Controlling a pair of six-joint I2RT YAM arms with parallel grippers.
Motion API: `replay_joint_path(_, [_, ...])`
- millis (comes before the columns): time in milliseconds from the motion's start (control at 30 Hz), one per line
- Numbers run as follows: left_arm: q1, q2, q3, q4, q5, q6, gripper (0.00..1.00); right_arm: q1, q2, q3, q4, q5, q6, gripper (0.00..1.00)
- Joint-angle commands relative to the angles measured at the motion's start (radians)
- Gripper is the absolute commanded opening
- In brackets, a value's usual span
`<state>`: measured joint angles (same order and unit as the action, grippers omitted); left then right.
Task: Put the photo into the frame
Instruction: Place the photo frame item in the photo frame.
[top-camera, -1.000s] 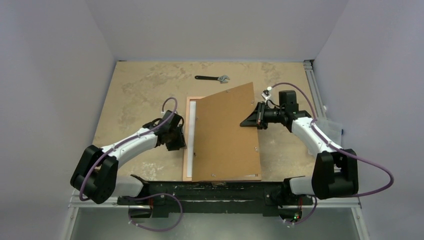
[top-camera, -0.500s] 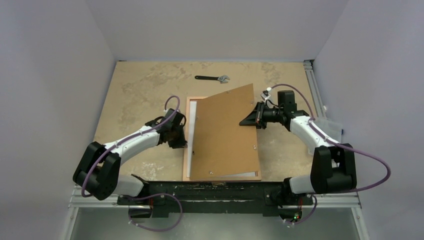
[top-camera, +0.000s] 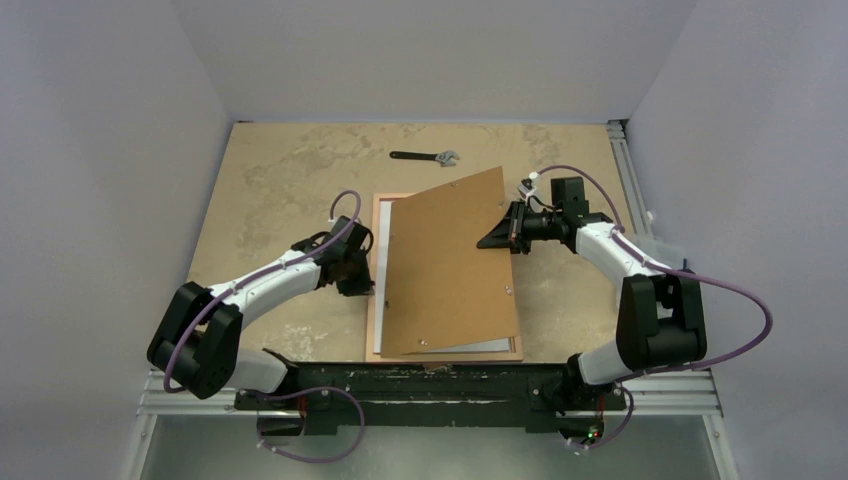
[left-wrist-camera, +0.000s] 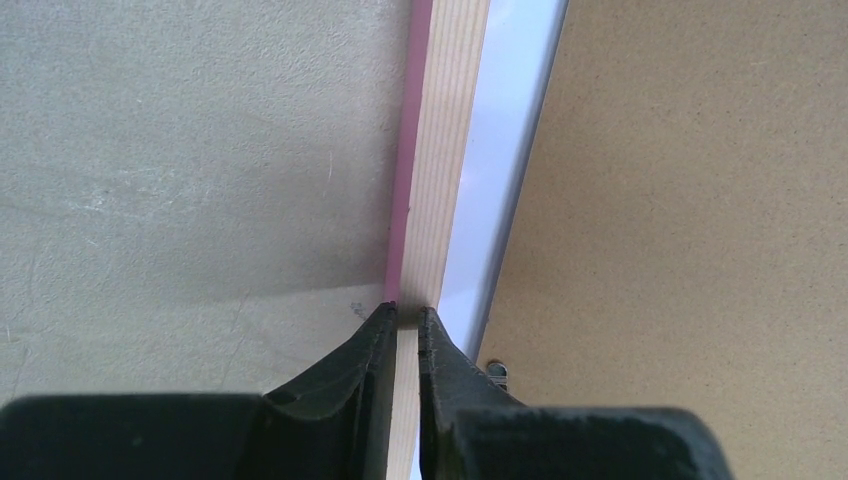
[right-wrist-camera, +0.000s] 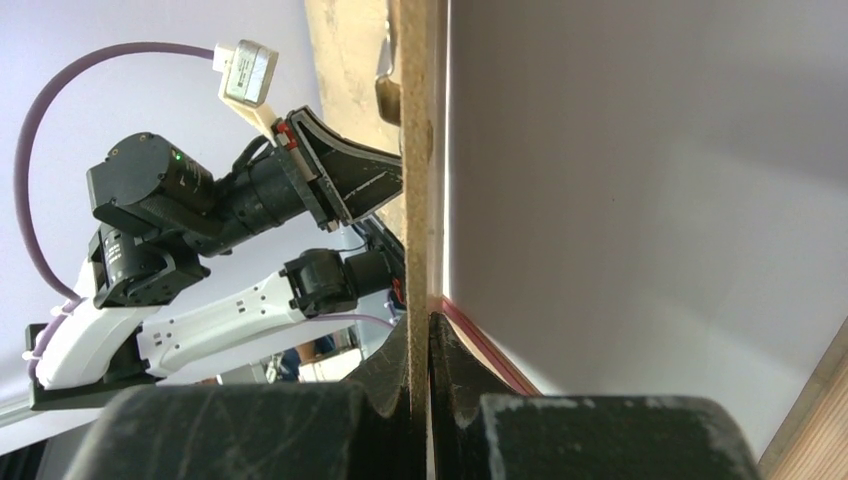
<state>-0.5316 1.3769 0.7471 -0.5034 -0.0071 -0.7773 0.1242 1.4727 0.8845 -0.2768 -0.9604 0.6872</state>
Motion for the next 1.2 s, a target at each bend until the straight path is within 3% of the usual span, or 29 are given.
replay_joint_path(0, [0.000,0.019,0.011,-0.039,-0.064,0.013,0.11,-0.002,-0.002,0.068,0.031,-0.054,-0.003,0.00])
replay_joint_path(1167, [0.001,0.064,0.044,-0.065,-0.064,0.042,0.05,0.012,0.130,0.109,-0.059,-0.025,-0.149,0.00])
